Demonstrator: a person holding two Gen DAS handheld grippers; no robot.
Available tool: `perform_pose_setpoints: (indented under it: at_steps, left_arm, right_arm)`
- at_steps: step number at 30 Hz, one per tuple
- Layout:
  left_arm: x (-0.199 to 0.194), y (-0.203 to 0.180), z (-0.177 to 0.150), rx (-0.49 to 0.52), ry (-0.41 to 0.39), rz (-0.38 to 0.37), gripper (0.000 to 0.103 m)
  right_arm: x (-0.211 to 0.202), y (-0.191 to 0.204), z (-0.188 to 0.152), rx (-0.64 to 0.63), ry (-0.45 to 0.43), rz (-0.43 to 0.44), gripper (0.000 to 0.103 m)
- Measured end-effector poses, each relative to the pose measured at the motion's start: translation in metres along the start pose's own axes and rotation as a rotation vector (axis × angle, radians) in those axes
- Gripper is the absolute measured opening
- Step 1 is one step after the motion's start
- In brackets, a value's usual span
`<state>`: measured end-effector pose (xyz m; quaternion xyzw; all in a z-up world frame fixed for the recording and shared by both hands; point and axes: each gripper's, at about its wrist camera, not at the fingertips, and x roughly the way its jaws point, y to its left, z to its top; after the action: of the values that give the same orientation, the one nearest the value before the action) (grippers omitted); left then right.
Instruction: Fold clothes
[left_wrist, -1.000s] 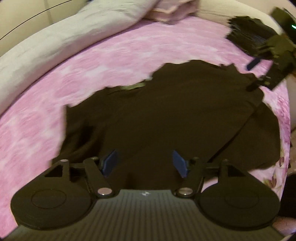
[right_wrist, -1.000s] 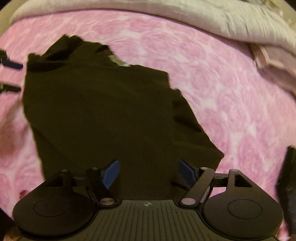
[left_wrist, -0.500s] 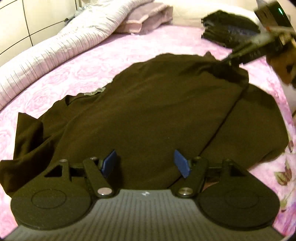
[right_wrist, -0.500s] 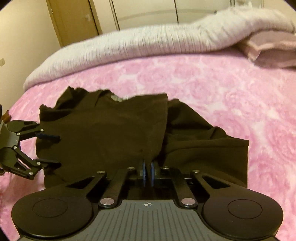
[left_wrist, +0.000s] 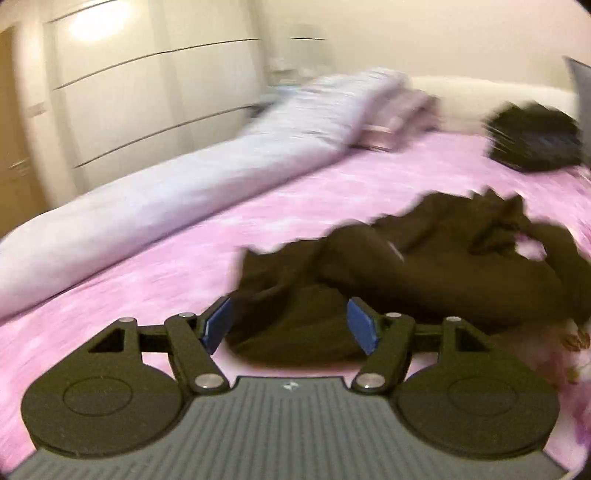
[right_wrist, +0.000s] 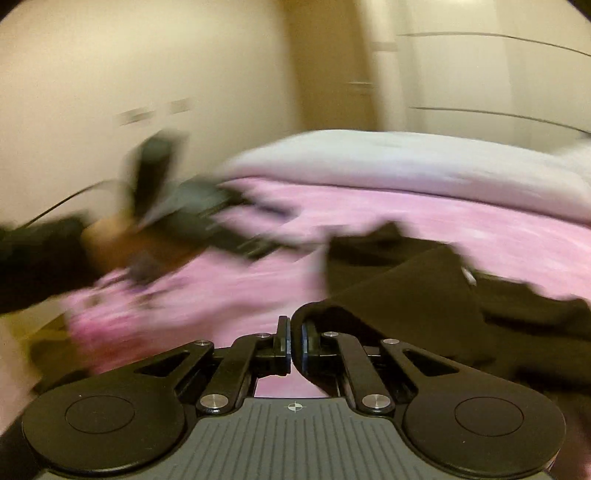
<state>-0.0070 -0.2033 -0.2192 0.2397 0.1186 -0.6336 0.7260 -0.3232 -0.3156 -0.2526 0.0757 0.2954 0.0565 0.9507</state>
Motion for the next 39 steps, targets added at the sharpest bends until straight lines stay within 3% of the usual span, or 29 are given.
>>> perform_pose_setpoints:
  at_steps: [1, 5, 8, 10, 12, 14, 15, 20, 23, 28, 32, 35, 36, 37, 38, 39]
  left_arm:
    - [-0.018, 0.010, -0.001, -0.024, 0.008, 0.027, 0.072]
    - [-0.070, 0.026, -0.009, -0.041, 0.037, 0.144, 0.074]
    - [-0.089, 0.030, -0.014, -0.063, 0.054, 0.160, 0.074]
    - [-0.086, 0.031, -0.012, -0.072, 0.057, 0.152, 0.074]
    - [-0.078, 0.030, -0.009, -0.071, 0.061, 0.141, 0.074]
    - [-0.061, 0.029, -0.005, -0.045, 0.071, 0.126, 0.074]
    - [-0.048, 0.027, -0.001, -0.029, 0.080, 0.112, 0.075]
    - [0.039, 0.032, 0.016, 0.016, 0.122, 0.060, 0.075]
    - [0.101, 0.057, 0.023, -0.038, 0.173, 0.043, 0.075]
    - [0.195, 0.096, 0.031, -0.100, 0.264, -0.008, 0.072]
    - [0.266, 0.126, 0.031, -0.185, 0.362, -0.096, 0.071]
    - [0.298, 0.139, 0.027, -0.281, 0.390, -0.191, 0.052]
    - [0.305, 0.143, 0.025, -0.324, 0.397, -0.240, 0.028]
    - [0.305, 0.140, 0.024, -0.327, 0.392, -0.264, 0.010]
    - [0.306, 0.138, 0.023, -0.330, 0.388, -0.289, 0.006]
    - [0.301, 0.134, 0.023, -0.305, 0.367, -0.290, 0.005]
  right_arm:
    - [0.008, 0.026, -0.003, -0.043, 0.029, 0.061, 0.004]
    - [0.039, 0.130, -0.017, -0.217, 0.144, 0.306, 0.005]
    - [0.033, 0.143, -0.020, -0.252, 0.167, 0.276, 0.005]
    - [0.027, 0.145, -0.021, -0.268, 0.178, 0.238, 0.011]
    - [0.021, 0.147, -0.023, -0.283, 0.188, 0.199, 0.038]
    - [0.009, 0.117, -0.016, -0.246, 0.152, 0.107, 0.056]
    - [0.004, 0.100, -0.011, -0.226, 0.140, 0.057, 0.059]
    - [-0.017, -0.039, 0.006, -0.085, 0.124, -0.279, 0.060]
    - [-0.022, -0.139, 0.021, 0.027, 0.128, -0.443, 0.060]
    - [-0.009, -0.284, 0.043, 0.206, 0.134, -0.520, 0.061]
    - [0.008, -0.349, 0.045, 0.239, 0.184, -0.495, 0.067]
    - [0.019, -0.375, 0.039, 0.268, 0.229, -0.456, 0.069]
    - [0.019, -0.380, 0.034, 0.287, 0.244, -0.426, 0.069]
    - [0.016, -0.383, 0.030, 0.306, 0.260, -0.398, 0.066]
    - [0.013, -0.383, 0.026, 0.315, 0.264, -0.384, 0.049]
    - [0.010, -0.383, 0.023, 0.319, 0.260, -0.376, 0.025]
